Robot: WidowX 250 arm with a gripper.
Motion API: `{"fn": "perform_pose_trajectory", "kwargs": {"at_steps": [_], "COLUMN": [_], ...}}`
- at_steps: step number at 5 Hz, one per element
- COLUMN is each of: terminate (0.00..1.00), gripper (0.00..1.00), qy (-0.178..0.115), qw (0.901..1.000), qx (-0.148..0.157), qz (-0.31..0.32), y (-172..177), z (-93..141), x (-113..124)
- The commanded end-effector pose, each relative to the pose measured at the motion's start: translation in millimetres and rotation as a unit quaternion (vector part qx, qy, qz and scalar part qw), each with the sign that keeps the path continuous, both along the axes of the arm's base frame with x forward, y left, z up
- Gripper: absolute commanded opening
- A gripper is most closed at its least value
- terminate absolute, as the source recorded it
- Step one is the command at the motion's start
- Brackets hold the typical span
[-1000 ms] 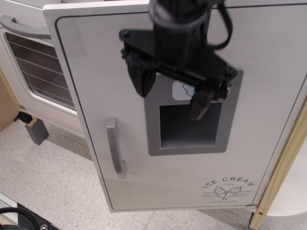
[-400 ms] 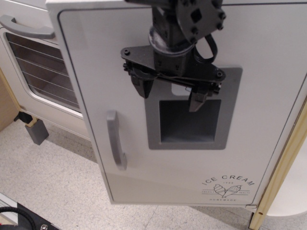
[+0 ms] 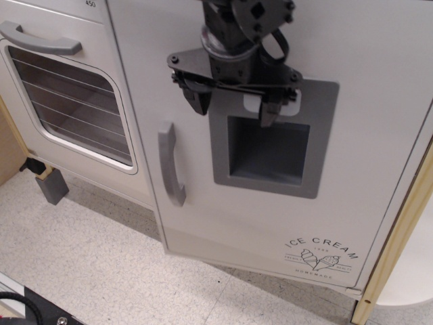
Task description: Close fridge
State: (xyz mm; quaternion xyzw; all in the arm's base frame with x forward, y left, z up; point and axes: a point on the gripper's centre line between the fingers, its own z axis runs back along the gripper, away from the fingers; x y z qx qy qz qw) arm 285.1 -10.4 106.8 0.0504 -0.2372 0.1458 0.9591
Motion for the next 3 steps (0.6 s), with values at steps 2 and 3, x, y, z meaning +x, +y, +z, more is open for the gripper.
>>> {"fn": "perform_pose_trajectory", "kwargs": {"at_steps": [2, 3], "terminate": [0.0, 0.0], "gripper": [1.0, 1.0], "qy": [-0.066, -0.068], "qw": [0.9972, 0.9969], "qx": [-0.024, -0.023], "qz": [0.026, 0.032], "y": [30.3, 33.3], "z": [16.4, 17.4], "x": [32.6, 34.7]}}
